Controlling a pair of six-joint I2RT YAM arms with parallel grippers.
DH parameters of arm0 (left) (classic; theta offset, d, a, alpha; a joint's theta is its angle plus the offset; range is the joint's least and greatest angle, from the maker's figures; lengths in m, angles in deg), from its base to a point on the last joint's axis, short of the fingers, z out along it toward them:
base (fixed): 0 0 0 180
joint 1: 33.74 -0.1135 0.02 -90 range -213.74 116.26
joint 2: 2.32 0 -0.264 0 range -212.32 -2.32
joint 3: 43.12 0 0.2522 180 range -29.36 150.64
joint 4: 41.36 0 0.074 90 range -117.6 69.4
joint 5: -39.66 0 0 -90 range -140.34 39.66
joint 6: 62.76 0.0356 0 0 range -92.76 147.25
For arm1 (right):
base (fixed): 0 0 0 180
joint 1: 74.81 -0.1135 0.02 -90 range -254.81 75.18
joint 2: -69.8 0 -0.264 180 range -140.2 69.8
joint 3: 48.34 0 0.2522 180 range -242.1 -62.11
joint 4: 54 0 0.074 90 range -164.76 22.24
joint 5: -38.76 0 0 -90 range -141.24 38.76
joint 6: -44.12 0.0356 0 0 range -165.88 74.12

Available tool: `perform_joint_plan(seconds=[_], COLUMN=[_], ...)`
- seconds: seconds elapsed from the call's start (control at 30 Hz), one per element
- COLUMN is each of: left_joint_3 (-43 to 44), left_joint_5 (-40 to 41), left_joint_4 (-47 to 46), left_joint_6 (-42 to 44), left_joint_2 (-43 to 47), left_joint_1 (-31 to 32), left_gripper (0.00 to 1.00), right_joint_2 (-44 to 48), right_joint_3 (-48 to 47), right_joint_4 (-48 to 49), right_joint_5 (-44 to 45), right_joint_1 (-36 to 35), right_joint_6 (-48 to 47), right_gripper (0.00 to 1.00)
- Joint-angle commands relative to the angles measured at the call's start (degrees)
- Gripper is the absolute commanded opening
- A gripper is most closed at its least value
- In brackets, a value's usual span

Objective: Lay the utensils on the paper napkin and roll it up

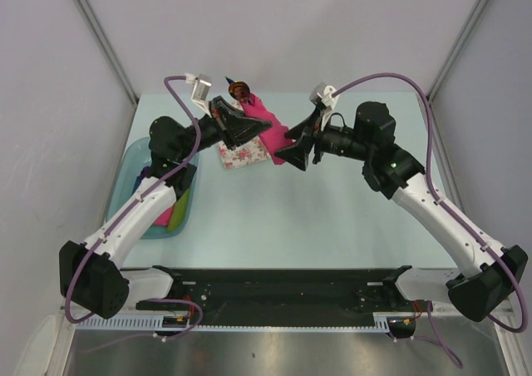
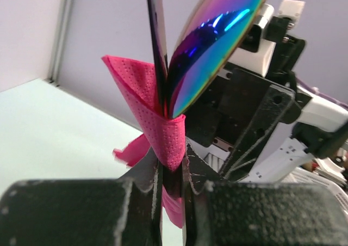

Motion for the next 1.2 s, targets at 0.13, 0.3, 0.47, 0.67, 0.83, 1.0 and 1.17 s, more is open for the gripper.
perform_joint_plan(seconds=[0.13, 0.3, 0.47, 0.67, 0.83, 1.0, 1.17], left_joint_3=[0.2, 0.7, 1.3, 0.8, 0.4, 0.2, -0.4], left_joint_5=[-6.1, -8.1, -9.4, -10.2, -10.5, -11.7, -12.4], left_joint_4=[-13.8, -18.0, -20.4, -21.2, -21.8, -22.7, -23.9], left_joint_6=[-7.5, -9.7, -11.0, -11.6, -11.7, -12.4, -13.7], left_joint_2=[-0.4, -1.2, -1.7, -1.4, -1.2, -1.2, -1.2], left_joint_1=[-0.2, -0.2, -0.1, -0.1, -0.1, -0.1, 0.2], left_gripper=[0.0, 0.0, 0.0, 0.0, 0.0, 0.0, 0.0], right_joint_2=[0.0, -0.4, -0.5, 0.1, 0.4, -0.3, -1.2], right_joint_3=[-0.1, 0.3, 0.5, 0.7, 0.3, -1.0, -2.0], right_joint_4=[6.8, 7.0, 9.3, 8.2, 4.7, 3.0, 2.8], right_joint_5=[-7.8, -9.9, -11.6, -12.9, -11.9, -10.9, -11.5], right_joint_1=[-1.5, -1.7, -1.8, -3.2, -4.4, -4.9, -5.0], right_joint_6=[1.4, 2.8, 5.1, 5.0, 3.5, 2.8, 2.4], right_gripper=[0.56, 0.52, 0.5, 0.33, 0.09, 0.35, 0.41])
